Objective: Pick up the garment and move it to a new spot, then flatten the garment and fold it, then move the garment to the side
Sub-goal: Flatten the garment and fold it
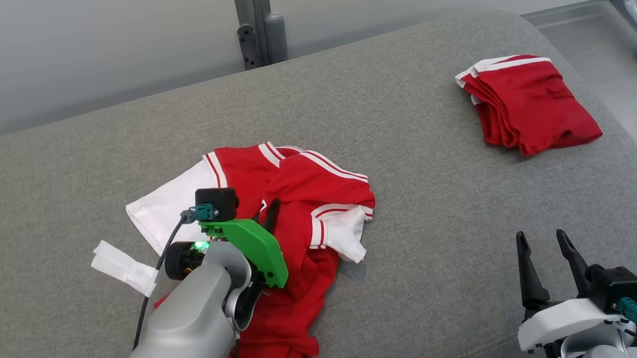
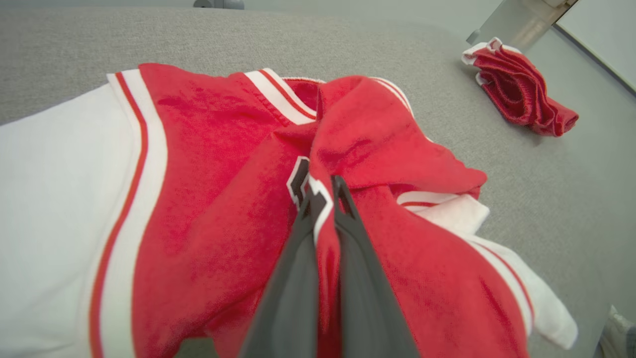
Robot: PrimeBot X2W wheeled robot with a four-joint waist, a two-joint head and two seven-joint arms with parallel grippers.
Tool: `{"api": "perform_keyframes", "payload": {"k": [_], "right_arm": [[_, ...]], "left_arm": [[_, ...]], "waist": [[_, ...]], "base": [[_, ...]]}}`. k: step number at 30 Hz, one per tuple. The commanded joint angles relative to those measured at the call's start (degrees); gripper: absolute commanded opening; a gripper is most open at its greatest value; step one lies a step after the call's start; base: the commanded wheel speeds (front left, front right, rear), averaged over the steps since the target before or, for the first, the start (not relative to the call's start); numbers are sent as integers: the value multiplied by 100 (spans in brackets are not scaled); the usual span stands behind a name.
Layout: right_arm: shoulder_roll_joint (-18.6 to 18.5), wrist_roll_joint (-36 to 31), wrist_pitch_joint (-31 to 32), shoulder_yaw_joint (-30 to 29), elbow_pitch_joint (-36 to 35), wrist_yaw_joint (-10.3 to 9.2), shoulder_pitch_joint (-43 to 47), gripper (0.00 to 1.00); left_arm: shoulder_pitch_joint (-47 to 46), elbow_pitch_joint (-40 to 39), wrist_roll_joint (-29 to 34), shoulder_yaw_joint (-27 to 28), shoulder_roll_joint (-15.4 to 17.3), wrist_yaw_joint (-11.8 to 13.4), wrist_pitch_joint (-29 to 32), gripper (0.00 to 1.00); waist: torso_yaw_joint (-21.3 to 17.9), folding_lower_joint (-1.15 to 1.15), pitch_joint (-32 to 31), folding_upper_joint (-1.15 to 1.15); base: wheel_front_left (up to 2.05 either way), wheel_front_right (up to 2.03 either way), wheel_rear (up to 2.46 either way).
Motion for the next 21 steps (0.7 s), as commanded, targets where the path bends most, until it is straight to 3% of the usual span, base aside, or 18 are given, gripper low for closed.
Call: {"api": "perform_keyframes", "payload": {"k": [1,2,3,7,11,16,21], "right_arm": [[-26,-8,-1,-9,-26,-5,-36,100],[-25,-13,-1,-12,-27,-5,-40,100],[-24,-16,-1,-14,-25,-5,-42,100],[-16,-10,-1,-35,-29,-5,-19,100],[-6,11,-1,-114,-44,-5,96,100],[7,40,-1,-142,-71,-5,138,100],[17,102,-1,-26,-68,-5,-18,100]], "left_arm": [[-118,145,193,-107,3,93,-106,26],[-140,255,314,-206,-20,127,-131,67],[-173,364,419,-298,-36,169,-107,100],[-449,595,890,-698,-3,490,-48,100],[-748,295,1276,-1050,63,607,151,100],[-975,-769,1611,-1444,124,654,621,100],[-668,-1877,1824,-1981,187,791,1475,100]], "waist": [[-5,0,26,0],[-1,0,33,0],[2,0,38,0],[15,0,18,0],[75,0,-43,0],[133,0,-34,0],[54,0,124,0]], "base": [[0,0,0],[0,0,0],[0,0,0],[0,0,0],[0,0,0],[0,0,0],[0,0,0]]}}
